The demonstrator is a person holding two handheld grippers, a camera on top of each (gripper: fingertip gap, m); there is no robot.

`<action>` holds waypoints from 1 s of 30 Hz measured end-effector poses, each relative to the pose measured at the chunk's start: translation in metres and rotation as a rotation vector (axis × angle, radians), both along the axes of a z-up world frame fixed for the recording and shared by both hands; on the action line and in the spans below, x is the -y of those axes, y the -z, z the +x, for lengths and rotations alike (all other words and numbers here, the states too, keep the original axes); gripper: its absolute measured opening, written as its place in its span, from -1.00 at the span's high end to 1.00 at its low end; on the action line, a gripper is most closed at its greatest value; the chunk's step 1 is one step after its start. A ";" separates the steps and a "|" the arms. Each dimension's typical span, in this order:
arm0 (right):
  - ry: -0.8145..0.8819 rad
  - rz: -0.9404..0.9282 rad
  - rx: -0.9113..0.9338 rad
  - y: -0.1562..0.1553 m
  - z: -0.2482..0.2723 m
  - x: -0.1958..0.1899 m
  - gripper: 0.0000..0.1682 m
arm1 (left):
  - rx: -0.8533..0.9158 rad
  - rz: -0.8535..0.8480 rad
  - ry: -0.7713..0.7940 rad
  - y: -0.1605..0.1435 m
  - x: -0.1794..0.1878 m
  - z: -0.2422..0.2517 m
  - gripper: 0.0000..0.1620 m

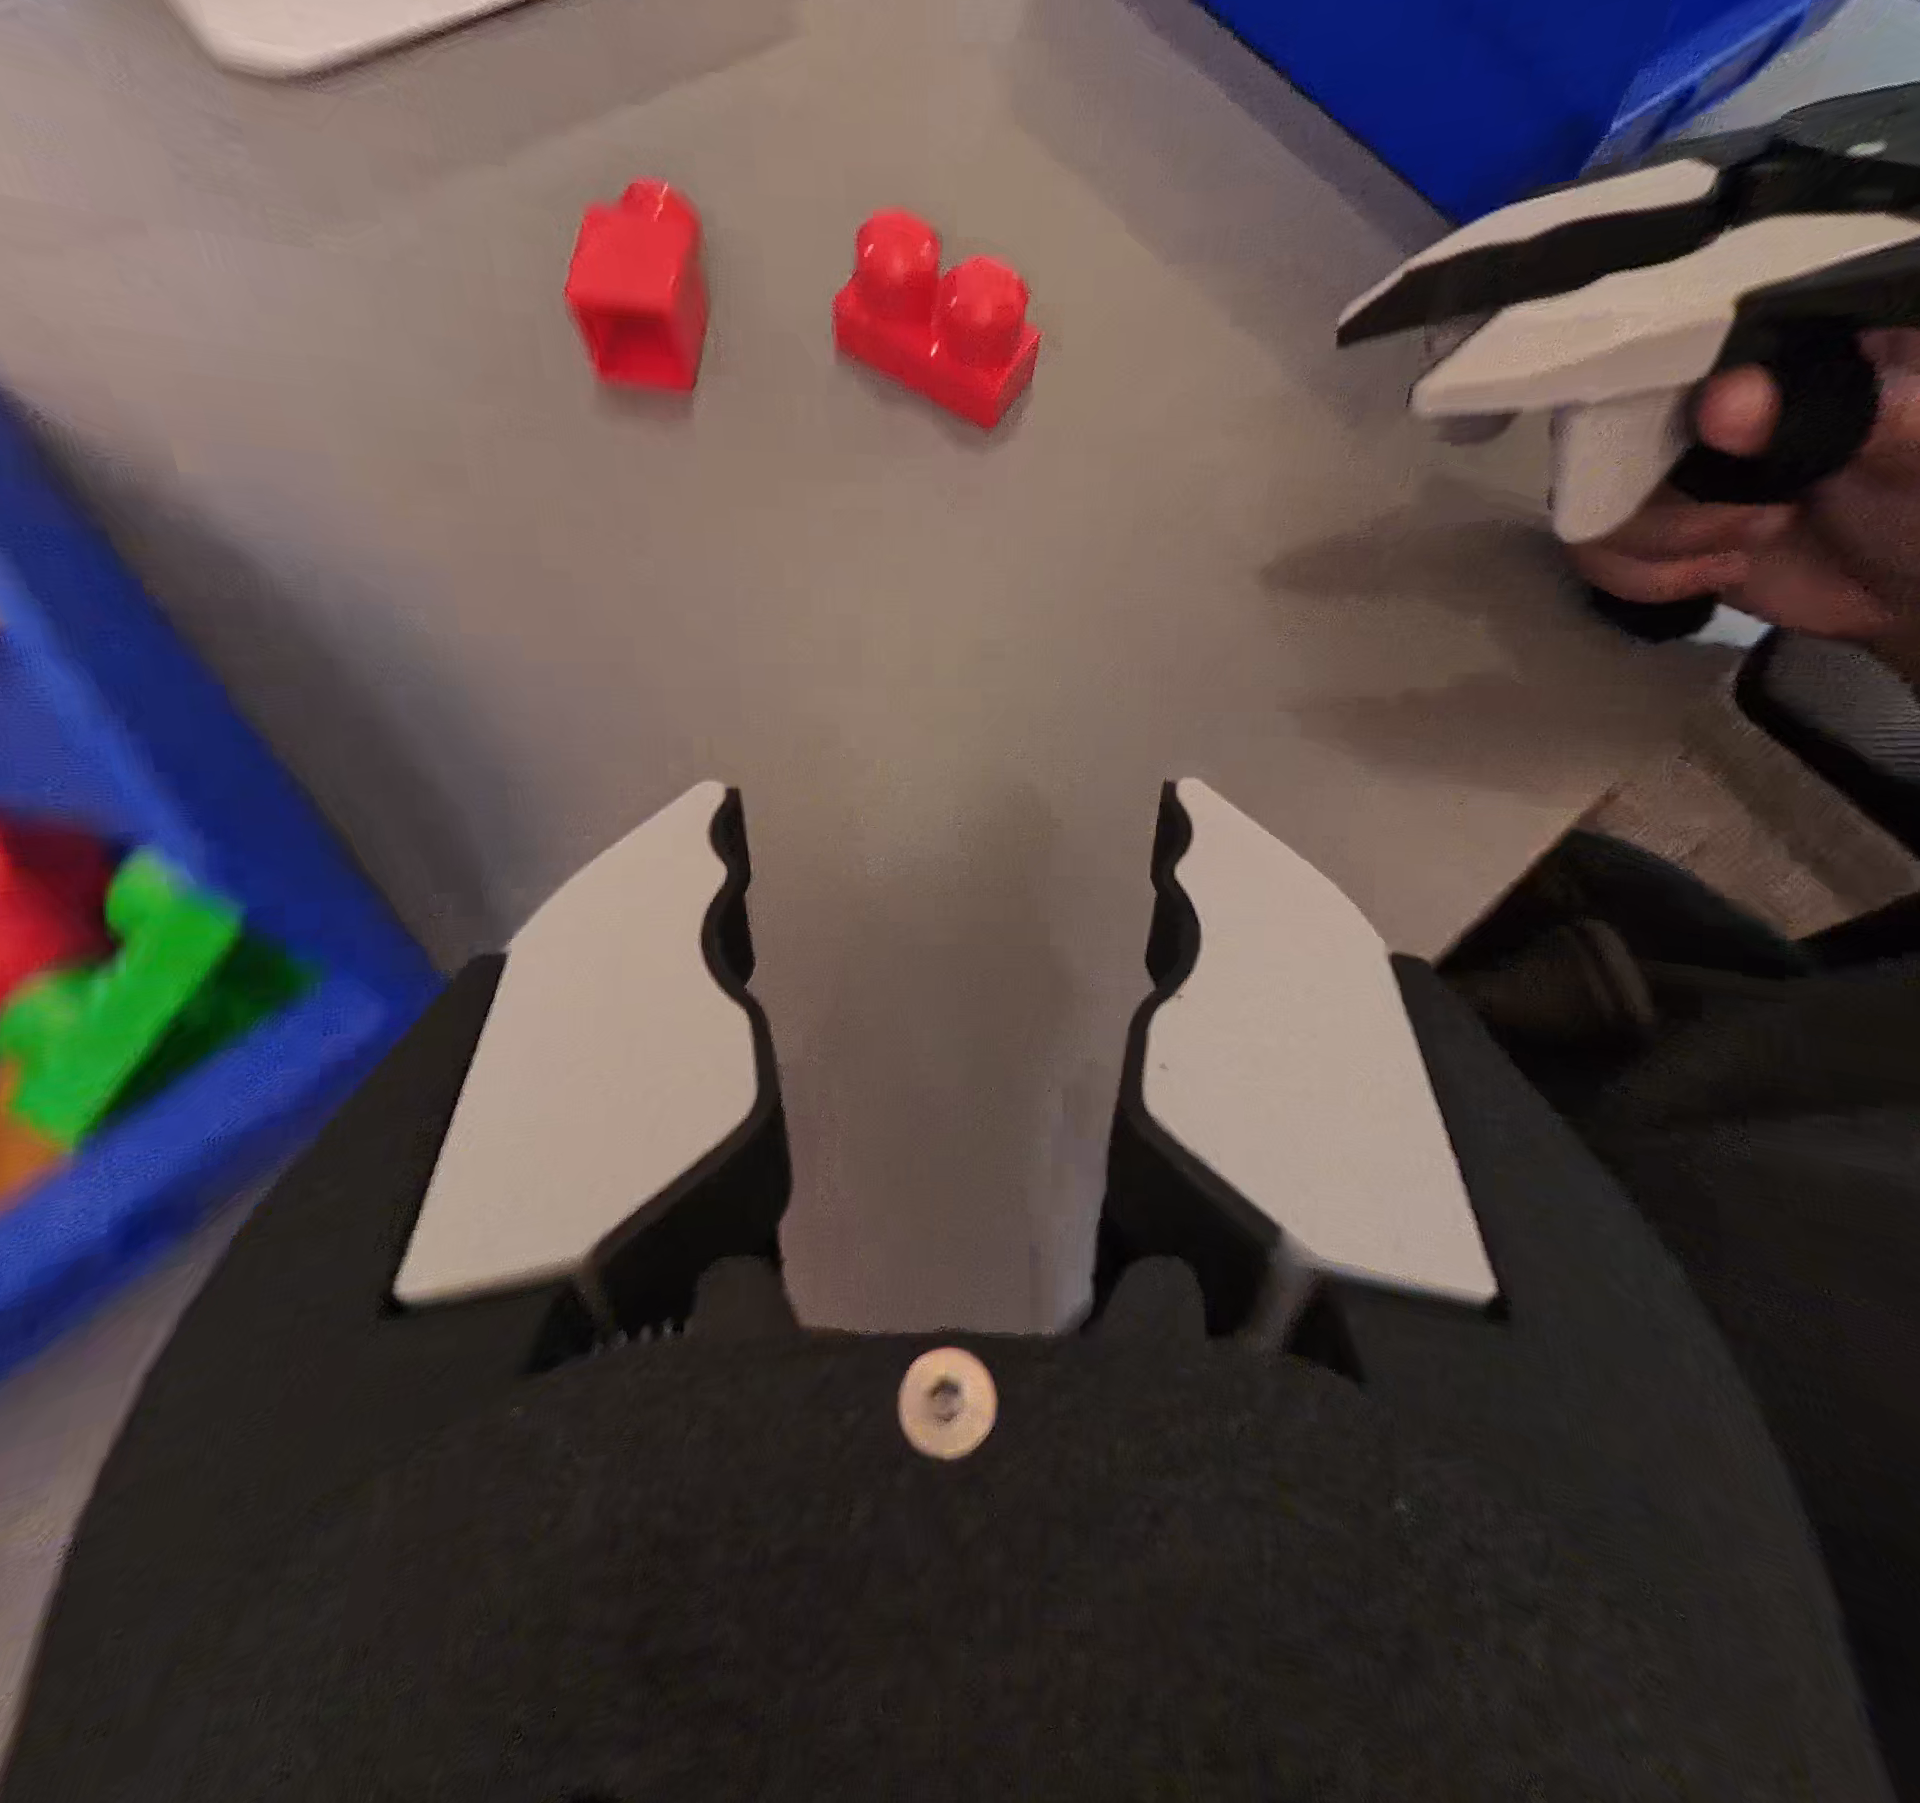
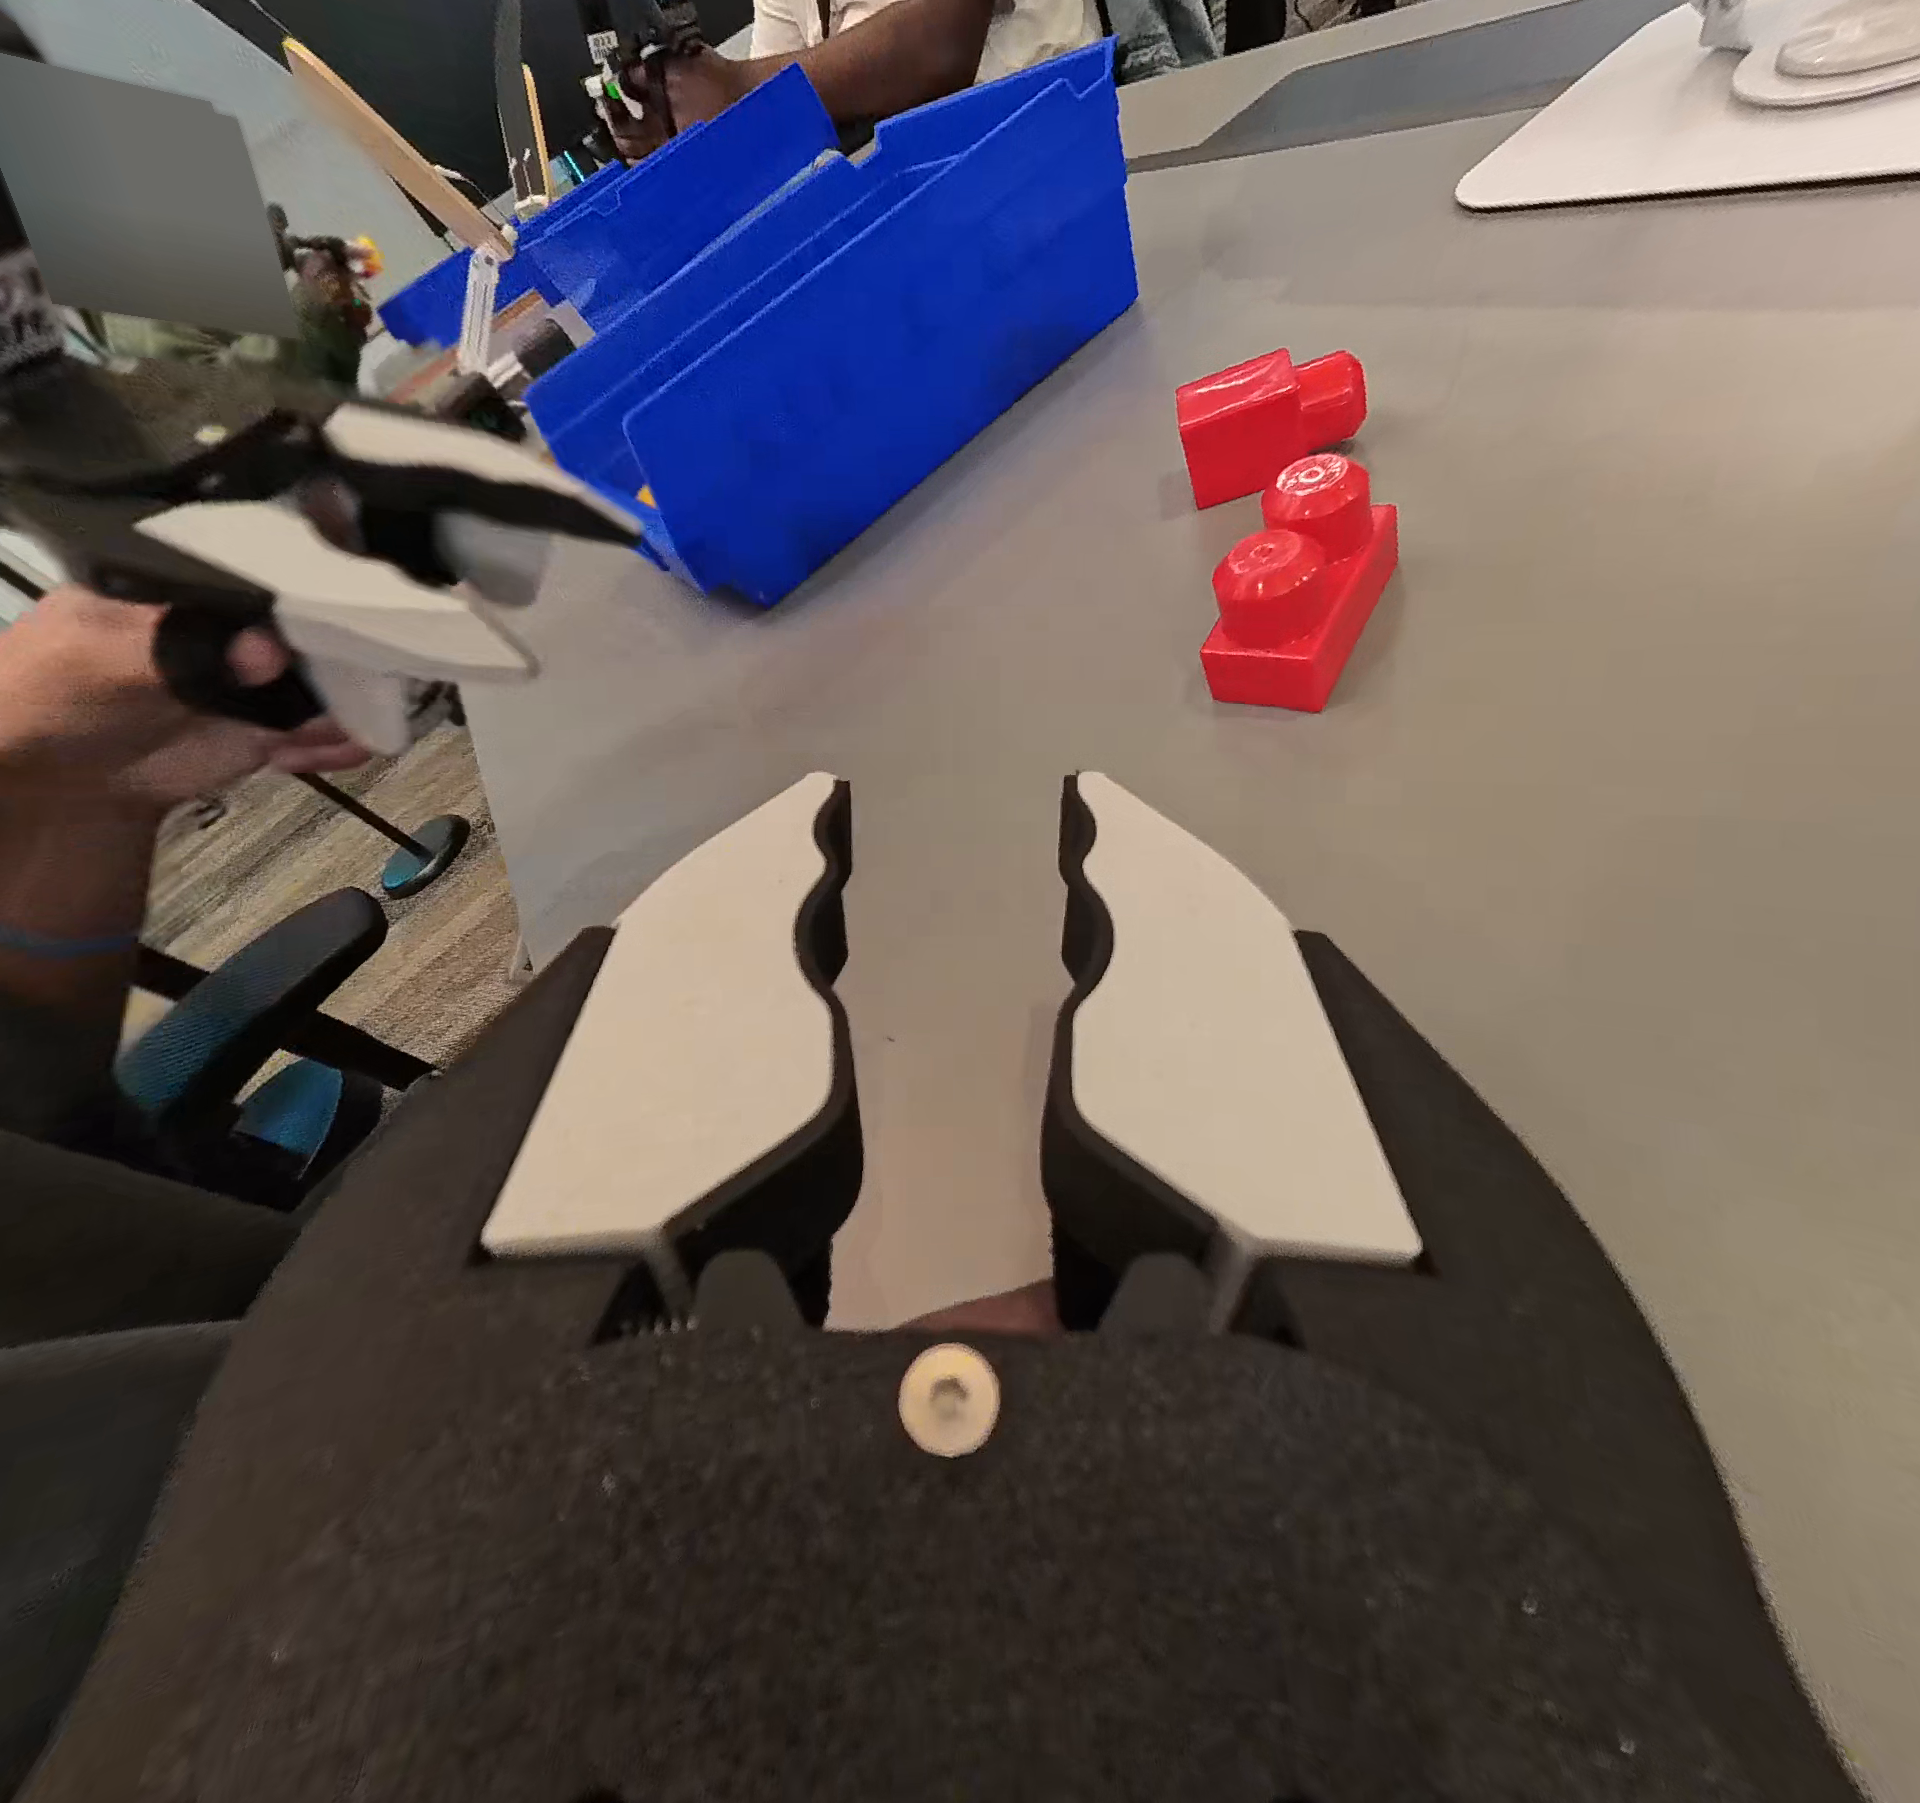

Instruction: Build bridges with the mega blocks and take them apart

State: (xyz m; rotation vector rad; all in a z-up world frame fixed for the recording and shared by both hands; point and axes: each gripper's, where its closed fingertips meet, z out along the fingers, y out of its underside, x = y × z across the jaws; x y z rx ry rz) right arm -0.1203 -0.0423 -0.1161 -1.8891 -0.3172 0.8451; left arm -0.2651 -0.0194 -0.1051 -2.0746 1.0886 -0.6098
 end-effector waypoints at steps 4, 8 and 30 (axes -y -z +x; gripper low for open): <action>-0.014 0.007 0.009 -0.002 -0.005 -0.002 0.55 | 0.105 -0.036 -0.182 -0.014 0.009 -0.059 0.07; -0.037 0.006 0.021 -0.001 -0.012 -0.004 0.55 | 0.110 0.051 -0.261 -0.051 -0.026 -0.090 0.12; -0.071 -0.006 -0.045 -0.010 -0.014 0.005 0.55 | -0.223 -0.489 -0.812 0.046 -0.273 -0.140 0.31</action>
